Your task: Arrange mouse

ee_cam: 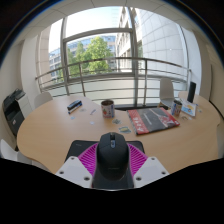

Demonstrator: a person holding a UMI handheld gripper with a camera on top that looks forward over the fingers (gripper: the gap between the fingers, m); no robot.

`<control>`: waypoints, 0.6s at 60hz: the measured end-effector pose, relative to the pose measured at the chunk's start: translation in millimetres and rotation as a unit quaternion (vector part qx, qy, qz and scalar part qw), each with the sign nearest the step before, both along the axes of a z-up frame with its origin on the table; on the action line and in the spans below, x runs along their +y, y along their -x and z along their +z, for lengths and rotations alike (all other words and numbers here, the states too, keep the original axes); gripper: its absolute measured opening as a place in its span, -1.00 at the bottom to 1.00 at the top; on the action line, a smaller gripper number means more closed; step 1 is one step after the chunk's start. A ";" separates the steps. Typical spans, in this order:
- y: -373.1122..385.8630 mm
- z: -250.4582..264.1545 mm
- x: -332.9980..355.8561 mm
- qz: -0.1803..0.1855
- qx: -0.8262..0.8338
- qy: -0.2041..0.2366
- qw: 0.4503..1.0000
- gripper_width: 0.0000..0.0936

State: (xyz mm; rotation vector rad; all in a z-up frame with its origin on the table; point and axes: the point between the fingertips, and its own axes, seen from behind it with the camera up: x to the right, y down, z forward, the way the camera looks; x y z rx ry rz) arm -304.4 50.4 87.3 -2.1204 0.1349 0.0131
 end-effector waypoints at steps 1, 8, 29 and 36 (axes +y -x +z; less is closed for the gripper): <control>-0.7 -2.0 1.5 0.002 0.002 0.015 1.000 -0.16; 19.3 -70.1 7.1 0.017 -0.002 0.072 0.997 -0.08; 31.4 -51.3 -7.8 0.014 -0.028 0.074 0.997 0.78; 34.1 -9.8 -27.3 0.000 -0.037 0.053 0.998 0.81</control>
